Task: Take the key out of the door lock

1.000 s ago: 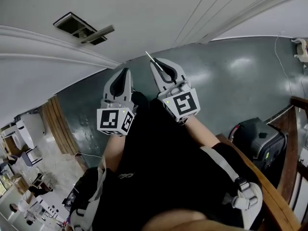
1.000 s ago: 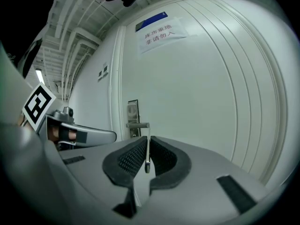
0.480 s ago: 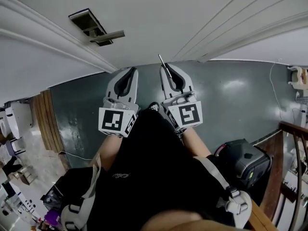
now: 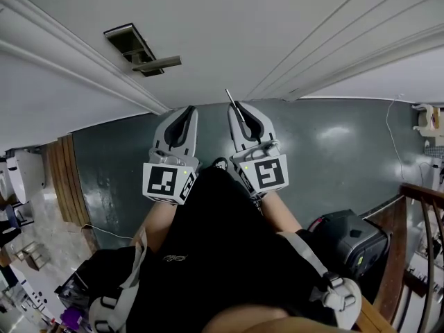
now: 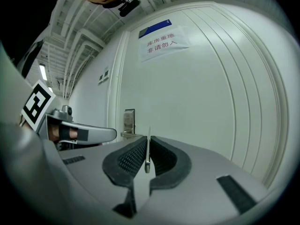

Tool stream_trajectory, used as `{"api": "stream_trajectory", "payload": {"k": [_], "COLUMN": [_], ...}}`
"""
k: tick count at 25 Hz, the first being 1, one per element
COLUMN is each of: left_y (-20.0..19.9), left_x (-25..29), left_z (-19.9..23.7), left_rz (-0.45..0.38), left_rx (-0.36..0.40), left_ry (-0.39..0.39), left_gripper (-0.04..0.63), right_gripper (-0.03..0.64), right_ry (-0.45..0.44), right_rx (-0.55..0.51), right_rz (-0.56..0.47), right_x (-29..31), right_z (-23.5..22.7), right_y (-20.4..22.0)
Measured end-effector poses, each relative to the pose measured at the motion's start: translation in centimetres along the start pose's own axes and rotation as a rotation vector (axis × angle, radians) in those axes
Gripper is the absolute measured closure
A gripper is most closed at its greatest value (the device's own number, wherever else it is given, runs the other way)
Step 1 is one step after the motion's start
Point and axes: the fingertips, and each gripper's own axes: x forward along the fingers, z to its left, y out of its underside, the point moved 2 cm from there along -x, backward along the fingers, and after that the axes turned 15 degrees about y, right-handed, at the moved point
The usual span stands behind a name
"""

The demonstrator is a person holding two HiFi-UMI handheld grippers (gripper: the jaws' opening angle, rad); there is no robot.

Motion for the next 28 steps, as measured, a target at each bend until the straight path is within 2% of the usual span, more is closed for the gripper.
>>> {"api": "stream_trajectory", "payload": {"k": [28], "left_y": [0.7], "left_x": [-0.4], "left_z": [-0.6], "left_rz": [0.005], "left_rx": [-0.009], "left_ry": [0.013], "left_gripper": [0.568], "right_gripper": [0.586], "right_ry": [0.004], "right_rx": [0.033], "right_rz": [-0.019], "right_x": [-1.0], "right_z": [0.3], "right_y": [0.4]}}
